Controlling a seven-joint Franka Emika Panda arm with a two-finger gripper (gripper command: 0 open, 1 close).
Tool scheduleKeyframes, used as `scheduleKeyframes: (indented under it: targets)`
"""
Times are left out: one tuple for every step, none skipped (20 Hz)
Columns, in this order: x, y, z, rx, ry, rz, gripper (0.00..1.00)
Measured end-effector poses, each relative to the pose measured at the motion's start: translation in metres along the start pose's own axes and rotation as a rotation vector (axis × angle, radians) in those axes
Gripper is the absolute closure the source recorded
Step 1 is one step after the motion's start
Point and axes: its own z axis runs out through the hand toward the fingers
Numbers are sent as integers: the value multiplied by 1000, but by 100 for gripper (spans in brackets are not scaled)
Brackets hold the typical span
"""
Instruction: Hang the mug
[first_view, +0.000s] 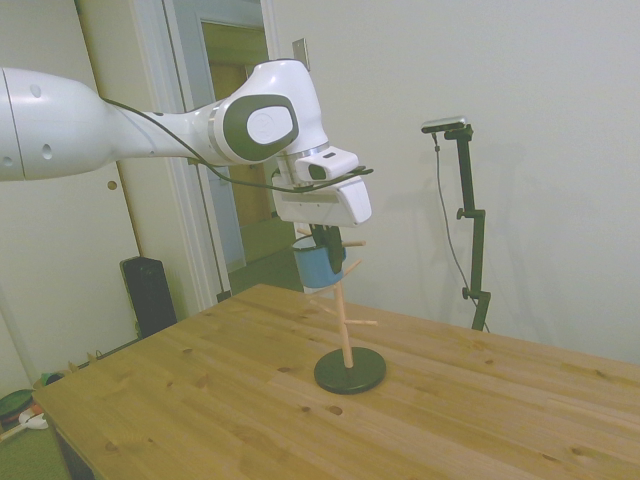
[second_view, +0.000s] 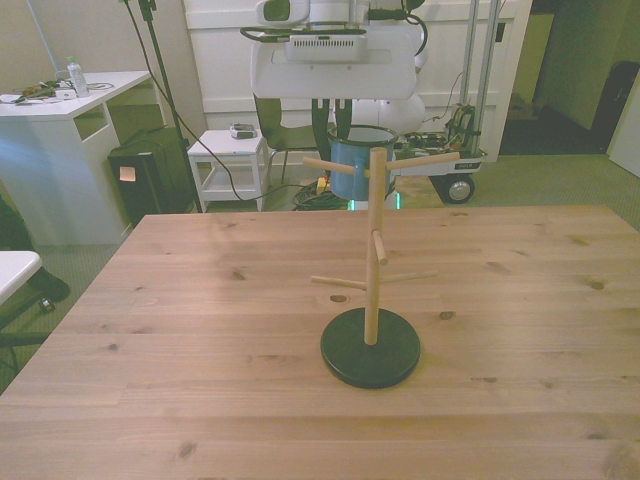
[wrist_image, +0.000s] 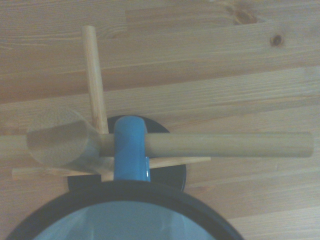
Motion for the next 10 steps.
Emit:
scheduleKeyframes:
  targets:
    - [0, 0, 0, 0, 1, 1, 0]
    - [0, 1, -1, 1, 1, 2, 0]
    - [1, 2, -1, 1, 2, 4, 0]
    - [1, 3, -2, 1, 2, 6, 0]
    - [2, 5, -2, 1, 3, 8, 0]
    - [2, 6, -3, 2, 4, 10, 0]
    - [2, 8, -4, 2, 4, 12, 0]
    - [2, 9, -4, 2, 4, 14, 0]
    - [2, 11, -4, 1, 2, 16, 0]
    - [0, 13, -4, 1, 1, 16, 0]
